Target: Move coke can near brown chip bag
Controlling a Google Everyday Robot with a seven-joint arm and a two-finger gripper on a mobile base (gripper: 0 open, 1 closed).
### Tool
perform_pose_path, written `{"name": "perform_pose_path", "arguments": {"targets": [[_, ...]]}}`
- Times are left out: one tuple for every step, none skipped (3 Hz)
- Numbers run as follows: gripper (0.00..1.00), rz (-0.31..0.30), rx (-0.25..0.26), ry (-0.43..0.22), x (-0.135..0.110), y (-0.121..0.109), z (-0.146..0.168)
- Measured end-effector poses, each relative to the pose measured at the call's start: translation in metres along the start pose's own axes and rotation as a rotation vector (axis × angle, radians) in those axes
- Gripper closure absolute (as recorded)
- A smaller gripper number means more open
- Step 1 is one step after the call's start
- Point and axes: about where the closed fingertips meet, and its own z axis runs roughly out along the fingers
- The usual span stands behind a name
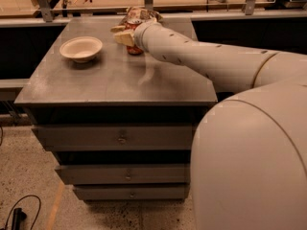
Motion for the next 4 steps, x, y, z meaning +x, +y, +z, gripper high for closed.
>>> {"name": "perform_pose_path", "arguments": {"targets": [[0.00,0.003,0.047,0.022,0.000,-0.014,-0.028],[0.00,-0.021,0.070,0.016,-0.017,-0.038,-0.069],[0.00,-0.041,0.092,-0.011,-0.020,-0.060,-0.136],[0.00,-0.041,0.092,-0.011,-0.020,-0.060,-0.136]]}}
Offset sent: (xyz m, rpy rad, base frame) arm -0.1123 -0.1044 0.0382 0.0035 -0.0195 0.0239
